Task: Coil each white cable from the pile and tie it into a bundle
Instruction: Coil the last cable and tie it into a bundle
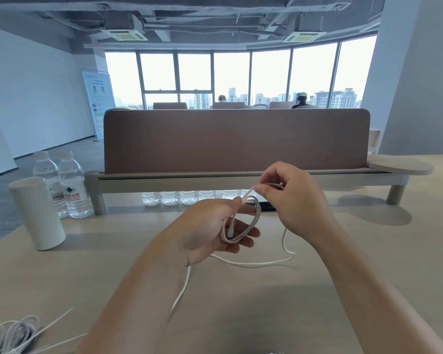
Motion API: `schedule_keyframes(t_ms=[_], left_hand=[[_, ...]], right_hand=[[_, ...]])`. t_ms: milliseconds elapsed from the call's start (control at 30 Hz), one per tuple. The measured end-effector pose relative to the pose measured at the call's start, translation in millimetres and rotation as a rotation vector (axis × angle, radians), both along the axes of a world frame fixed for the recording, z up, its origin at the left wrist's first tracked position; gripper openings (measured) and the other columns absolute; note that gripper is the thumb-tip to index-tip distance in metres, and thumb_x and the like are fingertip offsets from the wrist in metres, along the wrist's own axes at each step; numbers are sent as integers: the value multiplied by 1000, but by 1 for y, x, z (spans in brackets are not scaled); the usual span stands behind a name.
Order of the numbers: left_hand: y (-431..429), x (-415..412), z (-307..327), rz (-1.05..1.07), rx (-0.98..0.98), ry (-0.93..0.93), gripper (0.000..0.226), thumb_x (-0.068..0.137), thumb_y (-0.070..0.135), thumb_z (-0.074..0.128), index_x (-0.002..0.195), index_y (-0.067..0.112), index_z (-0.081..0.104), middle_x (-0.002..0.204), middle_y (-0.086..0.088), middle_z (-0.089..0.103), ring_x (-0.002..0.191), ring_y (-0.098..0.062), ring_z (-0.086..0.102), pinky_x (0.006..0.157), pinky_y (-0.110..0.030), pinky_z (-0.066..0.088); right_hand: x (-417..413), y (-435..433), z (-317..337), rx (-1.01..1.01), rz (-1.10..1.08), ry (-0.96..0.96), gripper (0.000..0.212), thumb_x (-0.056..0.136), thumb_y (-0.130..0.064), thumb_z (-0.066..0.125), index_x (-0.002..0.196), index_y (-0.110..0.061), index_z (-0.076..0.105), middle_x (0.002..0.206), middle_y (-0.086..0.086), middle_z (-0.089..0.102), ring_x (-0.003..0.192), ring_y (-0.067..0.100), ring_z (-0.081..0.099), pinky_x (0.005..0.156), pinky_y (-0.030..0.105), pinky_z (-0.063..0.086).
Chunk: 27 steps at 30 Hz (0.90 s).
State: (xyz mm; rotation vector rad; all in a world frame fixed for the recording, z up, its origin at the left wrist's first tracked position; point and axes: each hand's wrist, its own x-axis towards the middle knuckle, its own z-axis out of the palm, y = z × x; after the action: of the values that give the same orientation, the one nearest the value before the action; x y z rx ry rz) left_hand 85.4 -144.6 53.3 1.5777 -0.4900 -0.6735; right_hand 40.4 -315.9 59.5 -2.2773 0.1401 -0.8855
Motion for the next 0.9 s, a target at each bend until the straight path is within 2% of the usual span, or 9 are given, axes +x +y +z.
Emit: schedule_keyframes(t_ms=[100, 167, 267, 333, 367, 467, 600, 900], left_hand=[[0, 0, 1, 21, -64, 15, 43, 110, 35, 34, 121, 6, 65, 104, -27, 73, 79, -29, 66, 70, -35, 47], [0, 2, 2, 77, -130, 29, 45, 109, 33, 35, 121, 2, 65, 100, -26, 73, 72, -27, 64, 65, -33, 46], [1, 6, 3, 178, -233, 64, 45, 110, 32, 34, 120, 2, 65, 97, -24, 74, 68, -25, 65, 61, -31, 46], [2, 8, 4, 226, -280, 77, 43, 110, 32, 34, 120, 5, 66, 99, -24, 74, 70, -25, 65, 62, -31, 47], [3, 9, 4, 243, -288, 78, 43, 110, 32, 34, 120, 6, 66, 101, -25, 74, 71, -25, 65, 62, -31, 48], [4, 9, 4, 271, -286, 77, 40, 110, 32, 35, 121, 10, 66, 101, -26, 74, 74, -27, 65, 63, -32, 48], [3, 6, 4, 259, -262, 60, 33, 110, 30, 37, 125, 15, 62, 99, -26, 74, 70, -27, 66, 62, -31, 48], [3, 6, 5, 185, -232, 84, 38, 108, 30, 40, 123, 7, 66, 96, -25, 73, 68, -27, 62, 59, -31, 46]], right_hand=[[2, 0, -1, 35, 6, -19, 8, 94, -24, 68, 88, -26, 61, 77, -15, 61, 72, -7, 54, 55, 10, 38], [2, 0, -1, 95, 18, -6, 7, 95, -26, 65, 99, -29, 60, 82, -11, 63, 71, 1, 57, 59, 14, 40], [5, -4, -3, 277, 72, 88, 16, 93, -18, 65, 106, -24, 59, 79, -1, 71, 62, 11, 63, 64, 31, 53], [7, -6, -6, 380, 75, 144, 16, 90, -8, 64, 103, -16, 61, 72, 5, 73, 58, 16, 65, 74, 44, 59], [8, -7, -7, 410, 73, 153, 12, 90, -5, 63, 100, -12, 63, 69, 5, 73, 57, 17, 65, 76, 46, 59], [9, -4, -6, 480, 94, 90, 6, 94, -6, 61, 92, -8, 66, 65, 5, 70, 55, 16, 62, 71, 44, 59], [4, 7, -2, 506, 112, -63, 9, 100, -11, 56, 93, -12, 61, 67, 6, 68, 51, 15, 59, 54, 27, 51], [2, 15, -2, 468, 186, -121, 13, 102, -11, 53, 91, -15, 59, 65, 1, 66, 53, 13, 52, 53, 28, 46]])
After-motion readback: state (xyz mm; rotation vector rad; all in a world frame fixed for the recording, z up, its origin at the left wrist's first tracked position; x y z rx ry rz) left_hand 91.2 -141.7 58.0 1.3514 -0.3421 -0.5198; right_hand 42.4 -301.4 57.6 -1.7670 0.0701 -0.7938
